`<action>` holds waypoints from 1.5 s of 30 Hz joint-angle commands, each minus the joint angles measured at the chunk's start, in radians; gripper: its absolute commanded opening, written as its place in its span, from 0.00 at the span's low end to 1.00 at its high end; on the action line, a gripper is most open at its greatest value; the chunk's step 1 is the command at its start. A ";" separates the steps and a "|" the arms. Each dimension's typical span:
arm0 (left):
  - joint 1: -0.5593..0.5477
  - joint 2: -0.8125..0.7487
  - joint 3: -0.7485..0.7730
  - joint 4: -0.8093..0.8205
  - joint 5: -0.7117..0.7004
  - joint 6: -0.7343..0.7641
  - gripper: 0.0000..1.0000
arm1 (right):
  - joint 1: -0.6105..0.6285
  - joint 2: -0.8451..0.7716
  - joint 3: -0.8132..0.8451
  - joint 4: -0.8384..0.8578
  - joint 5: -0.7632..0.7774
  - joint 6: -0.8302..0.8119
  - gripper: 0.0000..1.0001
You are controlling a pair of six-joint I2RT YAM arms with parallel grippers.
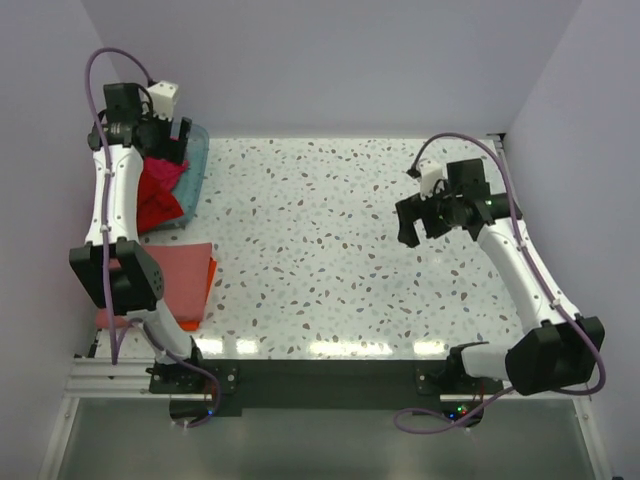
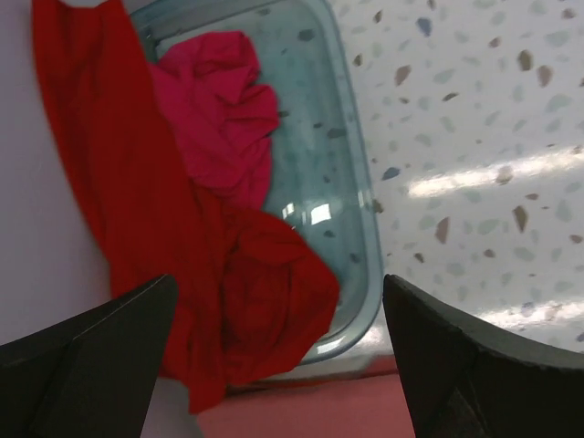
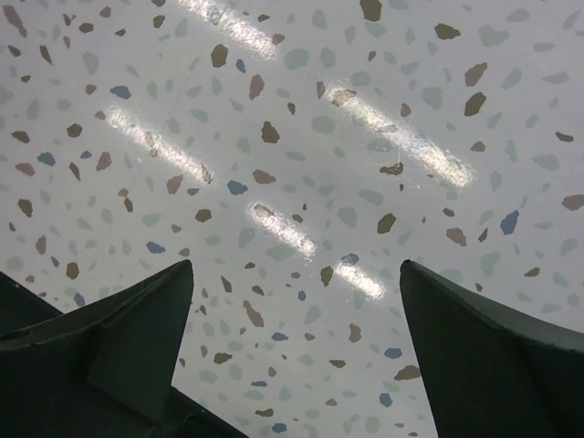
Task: Fold and stack the t-shirts
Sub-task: Grab the tshirt from the pile
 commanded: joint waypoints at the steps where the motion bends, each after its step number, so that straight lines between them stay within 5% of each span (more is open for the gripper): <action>1: 0.082 0.050 0.036 -0.044 -0.190 0.139 1.00 | -0.004 0.052 0.082 -0.091 -0.127 -0.029 0.99; 7: 0.179 0.151 -0.016 0.051 -0.269 0.242 0.97 | -0.004 0.147 0.183 -0.146 -0.165 -0.031 0.99; 11: 0.181 0.148 -0.162 0.265 -0.341 0.323 0.97 | -0.004 0.202 0.265 -0.189 -0.155 -0.044 0.99; 18: 0.190 0.226 -0.217 0.390 -0.430 0.371 0.94 | -0.002 0.222 0.278 -0.187 -0.167 -0.035 0.99; 25: 0.200 0.294 -0.154 0.374 -0.421 0.377 0.84 | -0.004 0.218 0.280 -0.184 -0.138 -0.041 0.99; 34: 0.197 0.297 -0.098 0.362 -0.392 0.359 0.32 | -0.004 0.204 0.265 -0.180 -0.119 -0.041 0.99; 43: 0.171 0.181 -0.044 0.324 -0.369 0.351 0.00 | -0.004 0.201 0.248 -0.177 -0.133 -0.041 0.99; 45: 0.152 0.149 -0.020 0.319 -0.354 0.342 0.00 | -0.004 0.204 0.251 -0.178 -0.136 -0.041 0.99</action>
